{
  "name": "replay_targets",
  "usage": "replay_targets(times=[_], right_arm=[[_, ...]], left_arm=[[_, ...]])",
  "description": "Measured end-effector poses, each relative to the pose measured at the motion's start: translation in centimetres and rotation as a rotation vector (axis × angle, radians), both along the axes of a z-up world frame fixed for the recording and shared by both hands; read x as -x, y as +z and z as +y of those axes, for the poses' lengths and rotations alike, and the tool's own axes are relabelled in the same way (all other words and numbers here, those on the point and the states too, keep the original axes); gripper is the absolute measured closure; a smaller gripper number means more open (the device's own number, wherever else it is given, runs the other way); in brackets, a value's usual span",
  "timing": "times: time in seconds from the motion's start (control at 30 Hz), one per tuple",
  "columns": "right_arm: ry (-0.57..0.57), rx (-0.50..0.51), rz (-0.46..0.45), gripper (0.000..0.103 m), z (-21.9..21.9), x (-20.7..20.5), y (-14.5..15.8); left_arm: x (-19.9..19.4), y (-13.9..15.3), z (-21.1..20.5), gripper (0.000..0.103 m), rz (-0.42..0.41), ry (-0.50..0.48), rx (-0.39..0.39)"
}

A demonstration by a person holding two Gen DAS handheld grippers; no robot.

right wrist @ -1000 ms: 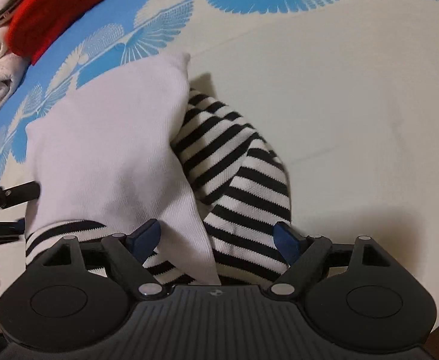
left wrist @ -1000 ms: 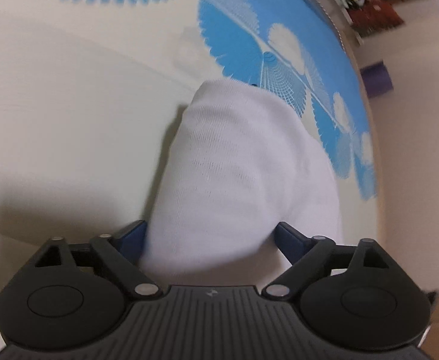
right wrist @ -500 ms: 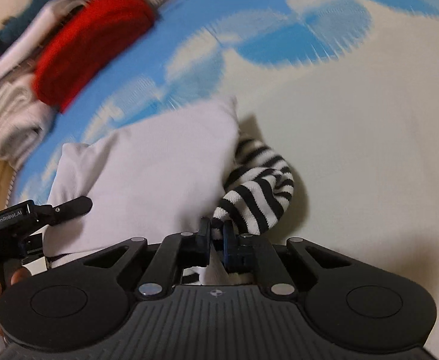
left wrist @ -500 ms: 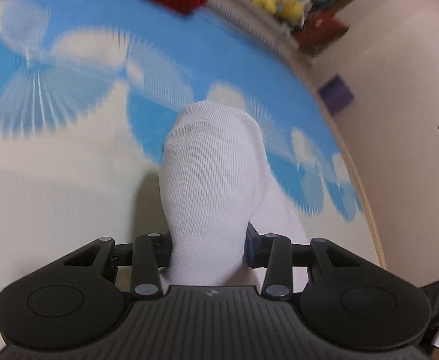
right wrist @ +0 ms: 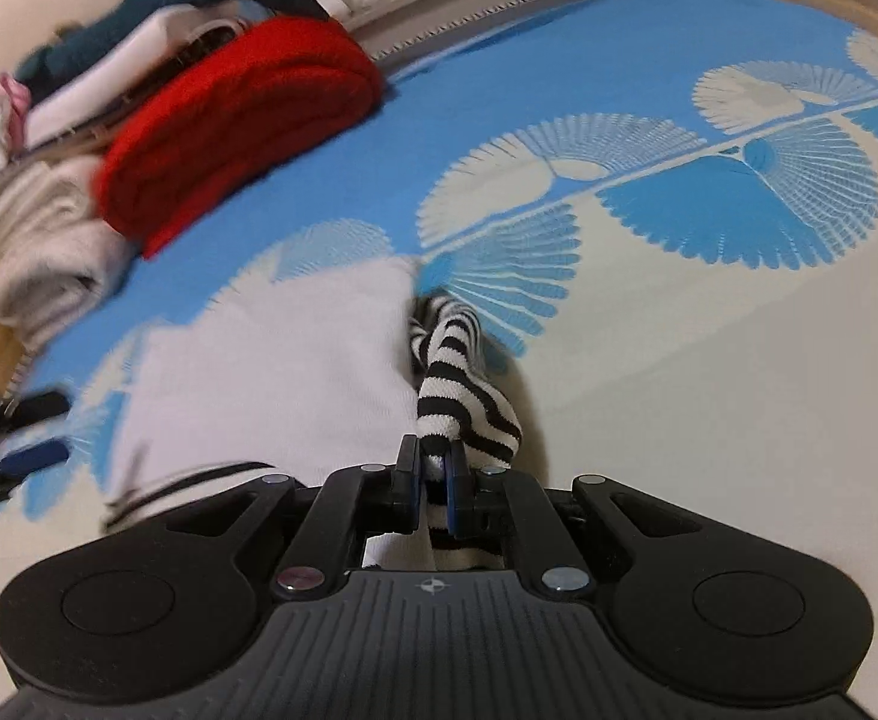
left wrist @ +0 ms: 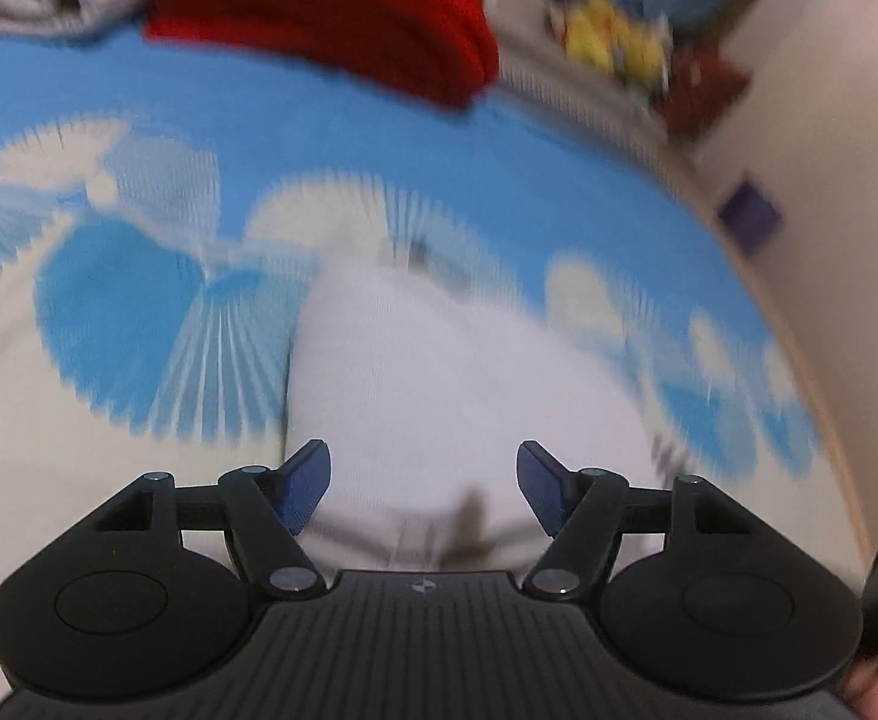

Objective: Fold small clothes

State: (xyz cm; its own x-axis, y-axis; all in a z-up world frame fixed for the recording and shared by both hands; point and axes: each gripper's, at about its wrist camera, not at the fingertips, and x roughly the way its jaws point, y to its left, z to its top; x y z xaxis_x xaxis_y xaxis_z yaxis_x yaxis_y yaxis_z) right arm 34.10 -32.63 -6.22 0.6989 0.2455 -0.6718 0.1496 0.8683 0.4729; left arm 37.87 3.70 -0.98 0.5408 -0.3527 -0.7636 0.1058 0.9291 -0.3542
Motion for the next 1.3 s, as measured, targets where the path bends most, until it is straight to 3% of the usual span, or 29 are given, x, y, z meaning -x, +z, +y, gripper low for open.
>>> replay_targets(times=[0.03,0.1,0.13,0.2,0.27,0.33,0.37,0.4,0.43,0.5,0.57,0.6,0.67,0.73,0.8,0.87,0.97,1.17,1.23,1.3], right_arm=[[-0.003,-0.016,0.014,0.095,0.0,0.0,-0.3],[-0.003,-0.028,0.038,0.088,-0.1,0.0,-0.4],[-0.007,-0.014,0.044,0.084,0.0,0.2,-0.3],[-0.016,0.008,0.035,0.068,0.2,1.0,0.3],[0.003,-0.020,0.011,0.058,0.1,1.9,0.8],[0.073,-0.058,-0.004,0.056,0.4,2.2,0.9],[0.115,-0.061,0.004,0.054,0.8,2.3,0.8],[0.155,-0.055,0.024,0.053,1.3,2.3,0.4],[0.191,-0.028,0.057,0.053,1.8,2.2,-0.2],[0.205,0.129,0.154,0.053,3.0,2.1,-1.9],[0.156,0.237,0.216,0.053,3.1,2.6,-2.5],[0.130,0.224,0.212,0.053,2.7,3.0,-2.1],[0.094,0.176,0.151,0.053,2.0,4.4,0.0],[0.092,0.215,0.067,0.052,2.1,6.3,2.8],[0.082,0.258,-0.029,0.044,2.4,8.9,5.9],[0.073,0.267,-0.123,0.022,2.3,11.6,8.5],[0.084,0.298,-0.244,0.010,3.1,16.9,11.3],[0.056,0.335,-0.320,0.004,4.4,25.3,11.2],[0.045,0.316,-0.280,0.004,5.1,26.7,10.5],[0.068,0.297,-0.281,0.004,5.8,27.6,10.2]], left_arm=[[-0.1,-1.5,-0.3,0.030,0.070,-0.028,-0.046],[0.6,-3.4,-0.7,0.022,0.101,-0.034,-0.154],[0.8,-3.4,-0.5,0.023,0.106,-0.017,-0.149],[1.4,-1.8,0.1,0.034,0.101,0.016,-0.091],[2.6,0.2,0.2,0.033,0.028,-0.002,-0.068],[2.9,-0.2,-0.6,0.033,0.025,-0.041,-0.102],[2.9,-1.4,-0.9,0.032,0.069,-0.060,-0.152],[2.8,-2.7,-1.3,0.024,0.106,-0.065,-0.209],[2.8,-3.6,-1.5,0.021,0.132,-0.059,-0.249],[3.5,-3.3,-1.2,0.021,0.130,-0.025,-0.267],[4.8,-1.0,-1.3,0.021,0.078,0.011,-0.306],[5.5,0.5,-1.4,0.020,0.039,0.025,-0.340],[7.5,3.6,-1.4,0.017,-0.044,0.050,-0.373],[10.4,6.6,-1.5,0.014,-0.130,0.059,-0.371],[13.9,9.0,-1.6,0.002,-0.221,0.070,-0.359],[18.3,11.1,-2.1,0.001,-0.332,0.082,-0.350],[23.4,12.7,-3.8,0.001,-0.412,0.073,-0.350],[31.2,10.2,-6.8,0.001,-0.390,0.066,-0.280],[32.0,8.6,-7.3,0.001,-0.341,0.067,-0.264],[31.7,7.9,-7.5,0.001,-0.300,0.091,-0.301]])
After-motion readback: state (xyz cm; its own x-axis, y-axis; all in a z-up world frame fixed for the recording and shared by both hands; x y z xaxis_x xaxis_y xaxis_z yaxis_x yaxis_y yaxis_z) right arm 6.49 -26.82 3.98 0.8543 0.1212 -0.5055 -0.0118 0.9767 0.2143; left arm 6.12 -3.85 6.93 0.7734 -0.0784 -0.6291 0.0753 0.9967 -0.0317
